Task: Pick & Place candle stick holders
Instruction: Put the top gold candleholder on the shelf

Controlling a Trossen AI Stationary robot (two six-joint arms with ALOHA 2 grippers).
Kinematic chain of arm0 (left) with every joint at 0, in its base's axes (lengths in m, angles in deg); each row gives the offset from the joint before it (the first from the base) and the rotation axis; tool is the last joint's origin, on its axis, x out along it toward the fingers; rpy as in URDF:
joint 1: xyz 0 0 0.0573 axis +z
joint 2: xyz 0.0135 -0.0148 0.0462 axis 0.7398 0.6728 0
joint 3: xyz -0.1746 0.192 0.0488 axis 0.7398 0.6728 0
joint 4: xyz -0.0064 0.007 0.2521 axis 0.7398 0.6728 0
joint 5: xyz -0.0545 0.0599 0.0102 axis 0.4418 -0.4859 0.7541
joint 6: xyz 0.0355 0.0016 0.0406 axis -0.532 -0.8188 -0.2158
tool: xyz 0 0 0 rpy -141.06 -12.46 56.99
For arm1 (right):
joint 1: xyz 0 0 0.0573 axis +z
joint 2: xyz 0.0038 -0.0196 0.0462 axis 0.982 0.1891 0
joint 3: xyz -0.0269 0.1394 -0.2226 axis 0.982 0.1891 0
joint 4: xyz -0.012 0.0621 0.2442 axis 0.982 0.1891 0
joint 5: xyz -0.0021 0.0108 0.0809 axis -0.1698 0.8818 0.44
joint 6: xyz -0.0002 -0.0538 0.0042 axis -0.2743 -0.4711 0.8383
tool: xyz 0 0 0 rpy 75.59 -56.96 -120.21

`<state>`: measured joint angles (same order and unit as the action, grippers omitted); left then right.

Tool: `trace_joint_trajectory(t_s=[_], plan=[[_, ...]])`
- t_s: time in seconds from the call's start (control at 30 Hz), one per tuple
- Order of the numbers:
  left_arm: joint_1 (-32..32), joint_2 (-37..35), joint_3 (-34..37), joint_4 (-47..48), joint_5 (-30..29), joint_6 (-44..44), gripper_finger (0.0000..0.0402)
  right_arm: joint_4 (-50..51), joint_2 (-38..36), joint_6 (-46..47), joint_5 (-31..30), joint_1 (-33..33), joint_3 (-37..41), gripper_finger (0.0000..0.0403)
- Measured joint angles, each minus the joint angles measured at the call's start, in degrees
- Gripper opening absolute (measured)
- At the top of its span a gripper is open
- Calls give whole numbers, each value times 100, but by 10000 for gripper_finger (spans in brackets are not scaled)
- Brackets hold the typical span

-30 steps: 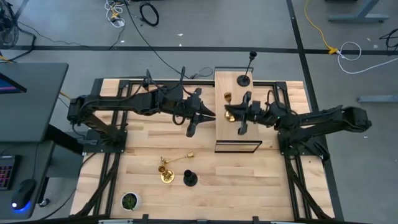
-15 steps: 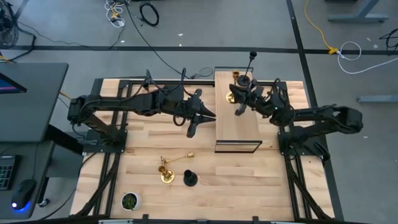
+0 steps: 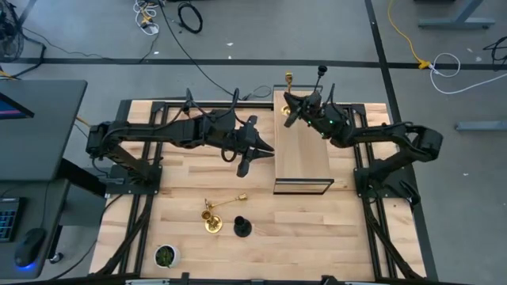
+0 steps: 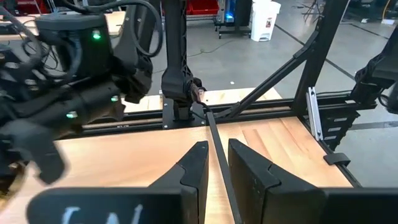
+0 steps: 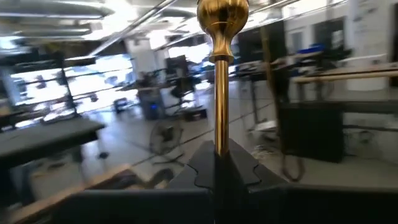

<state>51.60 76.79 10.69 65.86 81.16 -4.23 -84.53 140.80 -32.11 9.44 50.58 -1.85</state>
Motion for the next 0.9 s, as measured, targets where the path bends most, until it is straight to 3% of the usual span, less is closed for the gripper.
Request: trace_joint_trajectory(t_s=[0.67, 0.9], plan=[[2, 4, 0, 67, 0, -6, 64, 313, 816, 236, -788, -417, -631, 4], [2, 4, 2, 101, 0, -64, 64, 299, 1031, 389, -683, -445, -696, 4]])
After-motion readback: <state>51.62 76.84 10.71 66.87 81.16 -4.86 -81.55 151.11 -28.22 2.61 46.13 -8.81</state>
